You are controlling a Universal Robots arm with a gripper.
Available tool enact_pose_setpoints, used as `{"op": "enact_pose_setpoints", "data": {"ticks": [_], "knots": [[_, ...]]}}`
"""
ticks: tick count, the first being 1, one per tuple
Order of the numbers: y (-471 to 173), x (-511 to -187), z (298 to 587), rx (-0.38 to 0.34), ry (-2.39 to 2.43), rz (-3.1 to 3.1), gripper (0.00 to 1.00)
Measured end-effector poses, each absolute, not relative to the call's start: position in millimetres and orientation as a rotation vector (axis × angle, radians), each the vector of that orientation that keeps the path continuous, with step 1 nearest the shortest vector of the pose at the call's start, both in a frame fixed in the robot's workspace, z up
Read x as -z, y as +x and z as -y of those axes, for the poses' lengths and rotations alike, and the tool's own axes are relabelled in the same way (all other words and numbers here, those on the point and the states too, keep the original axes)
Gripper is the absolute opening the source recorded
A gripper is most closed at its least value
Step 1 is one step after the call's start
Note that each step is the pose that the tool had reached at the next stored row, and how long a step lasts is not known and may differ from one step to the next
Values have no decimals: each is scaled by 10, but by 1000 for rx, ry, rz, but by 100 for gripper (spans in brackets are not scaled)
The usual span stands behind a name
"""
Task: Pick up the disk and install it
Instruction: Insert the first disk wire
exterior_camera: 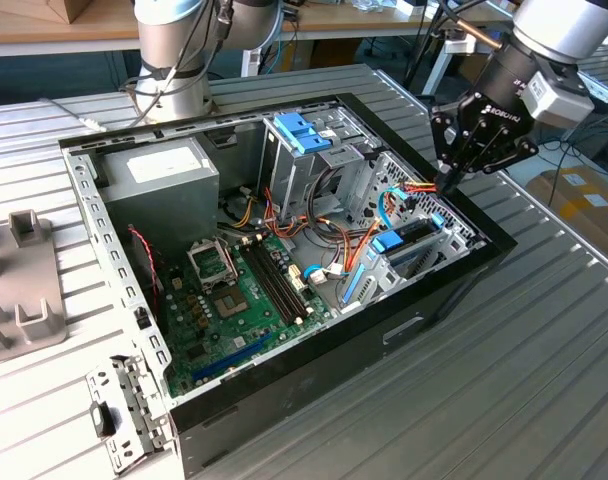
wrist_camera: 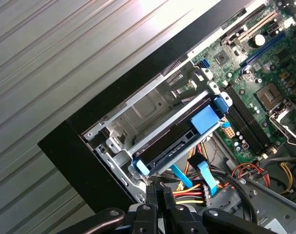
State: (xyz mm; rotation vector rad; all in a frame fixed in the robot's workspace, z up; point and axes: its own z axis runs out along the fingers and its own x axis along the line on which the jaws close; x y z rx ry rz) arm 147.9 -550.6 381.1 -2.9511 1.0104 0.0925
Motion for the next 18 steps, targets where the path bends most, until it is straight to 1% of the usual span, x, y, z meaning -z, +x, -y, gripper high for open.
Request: {"op": "enact_pose_setpoints", "data": {"ticks": [18], "knots": [[1303, -3807, 5506, -92, -2951, -1010, 16]]}}
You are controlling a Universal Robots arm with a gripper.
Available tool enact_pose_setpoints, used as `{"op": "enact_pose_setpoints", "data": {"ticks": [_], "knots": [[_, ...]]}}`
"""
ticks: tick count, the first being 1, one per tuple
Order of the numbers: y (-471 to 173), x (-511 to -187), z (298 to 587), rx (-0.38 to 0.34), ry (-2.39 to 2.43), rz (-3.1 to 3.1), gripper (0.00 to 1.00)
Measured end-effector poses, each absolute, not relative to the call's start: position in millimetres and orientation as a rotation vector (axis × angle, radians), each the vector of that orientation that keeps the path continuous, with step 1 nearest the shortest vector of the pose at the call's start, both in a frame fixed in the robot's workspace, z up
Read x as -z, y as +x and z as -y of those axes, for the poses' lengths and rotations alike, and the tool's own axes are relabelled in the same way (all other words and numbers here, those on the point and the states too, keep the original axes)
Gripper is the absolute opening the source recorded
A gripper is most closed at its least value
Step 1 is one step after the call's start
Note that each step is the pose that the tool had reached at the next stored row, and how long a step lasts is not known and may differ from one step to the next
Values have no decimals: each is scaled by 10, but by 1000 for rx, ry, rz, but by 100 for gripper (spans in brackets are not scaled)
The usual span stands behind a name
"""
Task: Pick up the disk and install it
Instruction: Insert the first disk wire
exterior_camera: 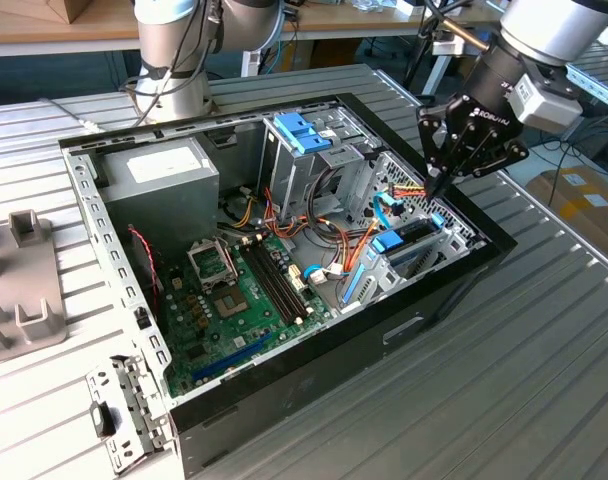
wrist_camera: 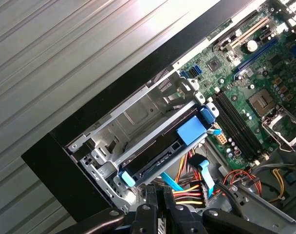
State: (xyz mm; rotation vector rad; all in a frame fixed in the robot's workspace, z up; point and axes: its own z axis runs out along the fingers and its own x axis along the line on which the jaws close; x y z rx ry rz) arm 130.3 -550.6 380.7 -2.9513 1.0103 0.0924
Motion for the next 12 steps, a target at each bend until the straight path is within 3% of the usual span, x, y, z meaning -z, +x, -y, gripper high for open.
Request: {"op": "enact_pose_setpoints", "data": {"ticks": [12], "knots": [[1175, -3803, 5506, -93, -2951, -1010, 16]]}}
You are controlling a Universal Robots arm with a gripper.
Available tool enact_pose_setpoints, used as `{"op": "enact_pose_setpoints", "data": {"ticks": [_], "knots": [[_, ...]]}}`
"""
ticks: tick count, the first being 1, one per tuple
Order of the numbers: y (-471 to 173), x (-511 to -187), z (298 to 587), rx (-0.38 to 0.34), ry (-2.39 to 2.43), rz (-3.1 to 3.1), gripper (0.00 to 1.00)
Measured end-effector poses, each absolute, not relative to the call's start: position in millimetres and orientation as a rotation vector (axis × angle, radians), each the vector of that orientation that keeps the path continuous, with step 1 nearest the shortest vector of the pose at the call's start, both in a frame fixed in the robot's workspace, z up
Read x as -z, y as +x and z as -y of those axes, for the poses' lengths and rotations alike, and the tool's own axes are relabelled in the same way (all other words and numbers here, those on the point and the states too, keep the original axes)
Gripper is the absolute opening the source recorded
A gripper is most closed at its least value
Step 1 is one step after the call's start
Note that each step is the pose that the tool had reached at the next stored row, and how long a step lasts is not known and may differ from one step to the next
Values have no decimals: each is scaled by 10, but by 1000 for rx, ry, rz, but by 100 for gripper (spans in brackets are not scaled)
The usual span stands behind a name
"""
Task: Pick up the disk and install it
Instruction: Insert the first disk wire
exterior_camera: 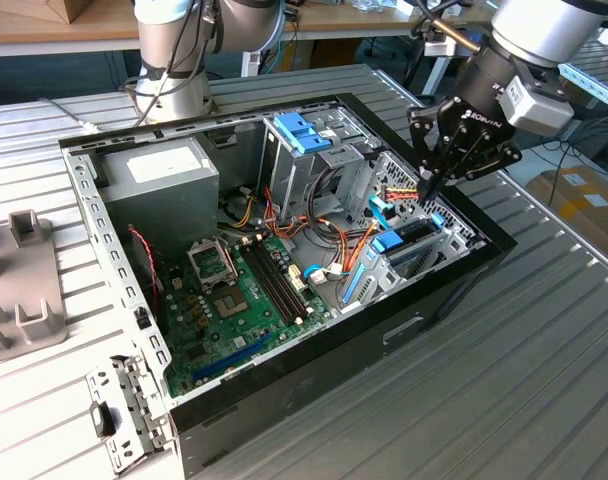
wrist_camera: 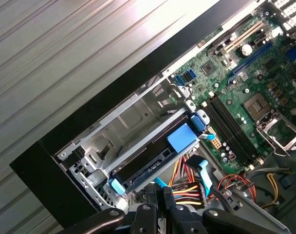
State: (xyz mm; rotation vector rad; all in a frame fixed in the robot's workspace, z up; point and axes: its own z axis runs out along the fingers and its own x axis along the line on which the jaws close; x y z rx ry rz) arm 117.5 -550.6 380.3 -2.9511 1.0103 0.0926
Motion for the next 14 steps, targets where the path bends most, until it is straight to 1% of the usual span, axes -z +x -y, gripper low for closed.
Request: {"op": "enact_pose_setpoints", "data": {"ticks": [14], "knots": [[1148, -3751, 5582, -92, -2929, -1069, 16]]}}
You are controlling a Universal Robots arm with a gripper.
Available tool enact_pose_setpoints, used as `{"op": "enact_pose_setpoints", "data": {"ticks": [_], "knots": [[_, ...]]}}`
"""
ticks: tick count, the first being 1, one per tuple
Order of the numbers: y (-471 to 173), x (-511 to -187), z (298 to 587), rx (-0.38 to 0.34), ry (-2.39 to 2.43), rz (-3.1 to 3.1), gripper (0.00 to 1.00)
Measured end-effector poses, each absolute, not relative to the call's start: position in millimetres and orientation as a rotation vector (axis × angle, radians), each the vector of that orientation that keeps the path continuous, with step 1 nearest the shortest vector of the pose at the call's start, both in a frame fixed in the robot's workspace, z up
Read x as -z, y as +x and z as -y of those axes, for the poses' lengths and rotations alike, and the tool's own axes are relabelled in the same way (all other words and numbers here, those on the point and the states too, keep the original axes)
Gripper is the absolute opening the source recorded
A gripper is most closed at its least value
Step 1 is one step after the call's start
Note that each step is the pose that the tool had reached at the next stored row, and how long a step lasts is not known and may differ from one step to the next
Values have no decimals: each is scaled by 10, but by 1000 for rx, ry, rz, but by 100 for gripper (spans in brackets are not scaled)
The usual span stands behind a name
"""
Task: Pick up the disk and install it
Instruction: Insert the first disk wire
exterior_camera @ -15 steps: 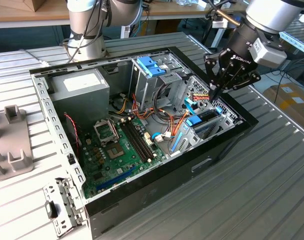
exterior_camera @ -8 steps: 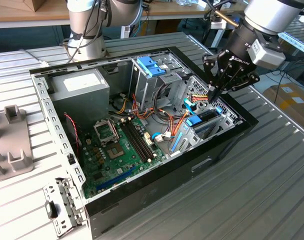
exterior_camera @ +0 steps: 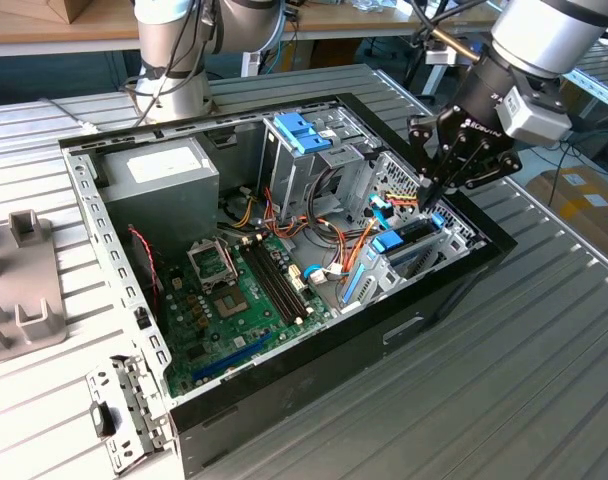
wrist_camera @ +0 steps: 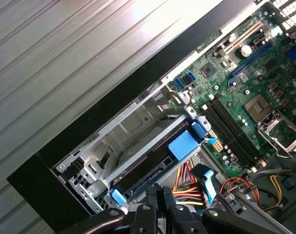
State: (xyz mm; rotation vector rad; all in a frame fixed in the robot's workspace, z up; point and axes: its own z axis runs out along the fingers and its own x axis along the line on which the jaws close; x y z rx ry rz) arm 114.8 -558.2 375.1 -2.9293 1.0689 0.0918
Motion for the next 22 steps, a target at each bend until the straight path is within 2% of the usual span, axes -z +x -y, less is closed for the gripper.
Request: {"op": "enact_pose_setpoints", "data": {"ticks": [22], "knots": [[1148, -3663, 5628, -87, -2793, -1376, 16]]}}
